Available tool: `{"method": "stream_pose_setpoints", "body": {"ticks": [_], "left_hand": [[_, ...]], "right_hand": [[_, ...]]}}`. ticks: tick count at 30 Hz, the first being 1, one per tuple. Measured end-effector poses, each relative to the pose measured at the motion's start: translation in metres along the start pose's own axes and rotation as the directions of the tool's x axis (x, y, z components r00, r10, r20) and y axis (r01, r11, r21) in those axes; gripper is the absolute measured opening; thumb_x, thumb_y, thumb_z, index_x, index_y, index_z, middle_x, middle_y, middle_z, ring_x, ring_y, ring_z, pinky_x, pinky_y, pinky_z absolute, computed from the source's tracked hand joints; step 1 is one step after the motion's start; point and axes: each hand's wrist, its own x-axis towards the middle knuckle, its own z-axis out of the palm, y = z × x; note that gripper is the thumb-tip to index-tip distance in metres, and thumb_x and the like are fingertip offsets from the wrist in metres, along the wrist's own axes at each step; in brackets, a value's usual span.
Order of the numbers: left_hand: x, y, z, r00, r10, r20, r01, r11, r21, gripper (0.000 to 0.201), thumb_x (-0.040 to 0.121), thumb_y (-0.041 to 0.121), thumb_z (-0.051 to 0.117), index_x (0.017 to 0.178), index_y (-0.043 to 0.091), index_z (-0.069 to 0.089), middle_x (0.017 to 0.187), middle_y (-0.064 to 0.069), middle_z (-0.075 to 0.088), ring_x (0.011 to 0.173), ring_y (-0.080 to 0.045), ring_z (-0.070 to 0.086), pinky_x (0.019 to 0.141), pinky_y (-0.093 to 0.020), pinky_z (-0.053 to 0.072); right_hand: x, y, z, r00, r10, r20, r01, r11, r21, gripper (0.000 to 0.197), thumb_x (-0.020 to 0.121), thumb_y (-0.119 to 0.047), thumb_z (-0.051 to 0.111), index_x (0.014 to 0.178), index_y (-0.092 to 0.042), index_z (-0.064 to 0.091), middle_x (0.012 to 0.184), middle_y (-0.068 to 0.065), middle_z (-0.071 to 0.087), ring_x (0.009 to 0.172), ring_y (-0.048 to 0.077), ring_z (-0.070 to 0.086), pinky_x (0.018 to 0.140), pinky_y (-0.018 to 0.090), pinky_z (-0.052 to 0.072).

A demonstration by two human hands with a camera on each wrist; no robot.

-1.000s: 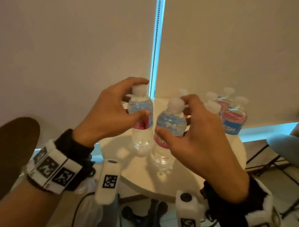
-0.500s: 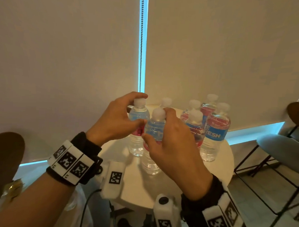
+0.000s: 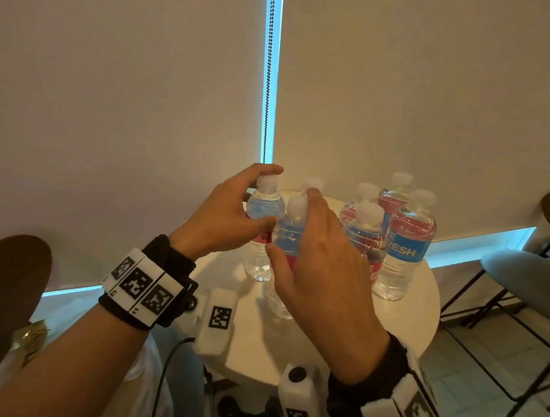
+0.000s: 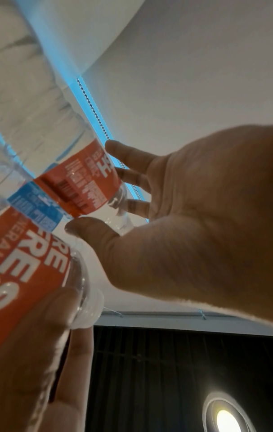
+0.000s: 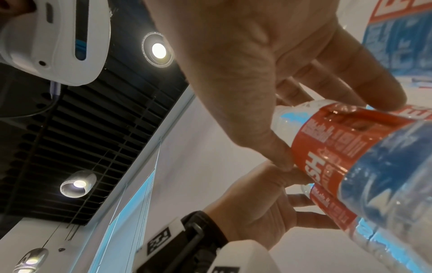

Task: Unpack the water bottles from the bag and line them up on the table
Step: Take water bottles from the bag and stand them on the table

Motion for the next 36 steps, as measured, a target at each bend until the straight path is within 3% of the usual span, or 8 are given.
{"method": "stream_pose_setpoints", "body": {"ticks": [10,15,19,23,28,31,33,36], "left_hand": [[-0.024,-0.015,-0.024,0.996,-0.05,-0.068,0.053,0.998,0.029,0.085,0.072,0.05,0.075,0.148,0.04,0.037,0.146,0.006,0.052,0.121,-0.01,0.054,0.094,-0.022,0.047],[-0.072,-0.05,-0.059,0.964,-0.143,-0.225,0.152,0.988,0.026,0.041,0.084,0.033,0.076,0.122,0.024,0.063,0.122,0.008,0.067,0.109,-0.011,0.065,0.094,-0.032,0.055],[-0.127,-0.102,-0.076,0.897,-0.291,-0.332,0.338,0.937,0.093,0.023,0.086,0.025,0.075,0.107,0.017,0.069,0.102,0.003,0.072,0.093,-0.013,0.069,0.082,-0.028,0.058],[-0.194,-0.163,-0.077,0.79,-0.432,-0.434,0.535,0.832,0.146,0.013,0.086,0.019,0.076,0.097,0.021,0.069,0.089,0.01,0.07,0.076,-0.005,0.067,0.064,-0.01,0.051],[-0.258,-0.221,-0.055,0.603,-0.598,-0.529,0.746,0.658,0.106,0.017,0.085,0.019,0.075,0.098,0.009,0.07,0.088,0.001,0.067,0.082,-0.02,0.067,0.07,-0.015,0.051],[-0.277,-0.254,-0.044,0.417,-0.747,-0.517,0.872,0.489,-0.003,0.026,0.087,0.016,0.072,0.112,0.007,0.069,0.111,-0.011,0.072,0.102,-0.027,0.067,0.091,-0.032,0.052],[-0.284,-0.271,-0.041,0.265,-0.831,-0.489,0.925,0.362,-0.114,0.028,0.087,0.012,0.071,0.114,0.004,0.069,0.119,-0.015,0.07,0.109,-0.03,0.065,0.089,-0.031,0.048],[-0.288,-0.288,-0.037,0.136,-0.872,-0.471,0.921,0.286,-0.263,0.026,0.089,0.019,0.069,0.113,0.008,0.066,0.11,-0.011,0.069,0.095,-0.028,0.064,0.079,-0.031,0.051]], "right_hand": [[-0.027,-0.008,-0.021,0.99,-0.036,-0.134,0.036,0.999,-0.008,0.077,0.077,-0.048,0.076,0.14,-0.013,0.046,0.139,0.014,0.059,0.113,0.037,0.066,0.08,0.053,0.058],[-0.062,-0.034,-0.021,0.926,-0.29,-0.242,0.36,0.871,0.334,0.034,0.077,-0.03,0.078,0.106,-0.015,0.072,0.106,0.0,0.072,0.092,0.009,0.065,0.077,0.017,0.056],[-0.088,-0.051,0.047,0.905,-0.426,0.011,0.334,0.724,0.604,0.016,0.081,-0.028,0.073,0.096,-0.025,0.066,0.092,-0.008,0.069,0.075,0.005,0.061,0.067,0.012,0.052],[-0.107,-0.051,0.15,0.758,-0.504,0.414,0.168,0.764,0.623,0.01,0.09,-0.025,0.063,0.1,-0.022,0.063,0.096,-0.008,0.066,0.088,0.002,0.056,0.078,0.007,0.045],[-0.123,-0.05,0.277,0.665,-0.373,0.647,-0.037,0.849,0.528,0.006,0.088,-0.017,0.06,0.089,-0.012,0.063,0.086,0.004,0.066,0.078,0.017,0.061,0.072,0.042,0.056],[-0.127,-0.055,0.33,0.621,-0.264,0.738,-0.165,0.877,0.452,0.018,0.087,-0.014,0.059,0.103,-0.011,0.065,0.094,0.009,0.07,0.084,0.024,0.066,0.079,0.044,0.057],[-0.129,-0.062,0.358,0.618,-0.233,0.751,-0.214,0.869,0.445,0.038,0.089,-0.02,0.057,0.126,-0.015,0.056,0.108,0.01,0.069,0.095,0.026,0.067,0.086,0.045,0.057],[-0.131,-0.074,0.388,0.655,-0.179,0.734,-0.229,0.879,0.418,0.054,0.091,-0.032,0.057,0.141,-0.017,0.042,0.134,0.006,0.057,0.12,0.025,0.057,0.101,0.044,0.05]]}}
